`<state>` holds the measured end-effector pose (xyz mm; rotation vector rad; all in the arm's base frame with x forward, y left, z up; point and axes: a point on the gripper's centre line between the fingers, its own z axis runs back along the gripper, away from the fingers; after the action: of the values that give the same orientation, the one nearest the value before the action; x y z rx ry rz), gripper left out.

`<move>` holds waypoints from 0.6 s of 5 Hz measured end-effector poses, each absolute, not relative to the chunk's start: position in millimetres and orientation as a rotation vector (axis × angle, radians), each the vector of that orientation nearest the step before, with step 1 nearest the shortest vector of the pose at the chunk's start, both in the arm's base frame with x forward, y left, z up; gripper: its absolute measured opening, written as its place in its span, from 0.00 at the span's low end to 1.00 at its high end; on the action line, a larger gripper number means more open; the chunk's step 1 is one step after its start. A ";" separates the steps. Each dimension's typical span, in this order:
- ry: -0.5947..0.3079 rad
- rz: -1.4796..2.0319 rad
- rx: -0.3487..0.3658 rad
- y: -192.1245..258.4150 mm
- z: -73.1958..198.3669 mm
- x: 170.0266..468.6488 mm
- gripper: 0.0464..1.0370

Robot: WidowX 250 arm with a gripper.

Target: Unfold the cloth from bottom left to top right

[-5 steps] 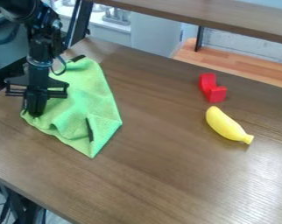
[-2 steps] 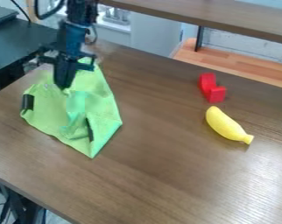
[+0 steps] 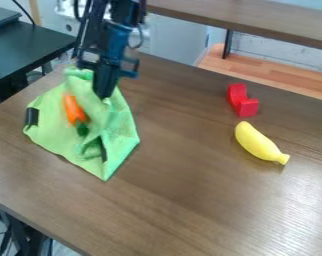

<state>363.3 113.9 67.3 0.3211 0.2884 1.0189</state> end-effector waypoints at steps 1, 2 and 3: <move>0.184 1.002 0.240 98.1 87.0 373.9 0.00; 0.102 0.981 0.196 81.5 110.9 381.6 0.00; 0.077 0.975 0.182 70.4 117.6 389.9 0.00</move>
<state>389.9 70.4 117.6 0.1819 0.0768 0.9749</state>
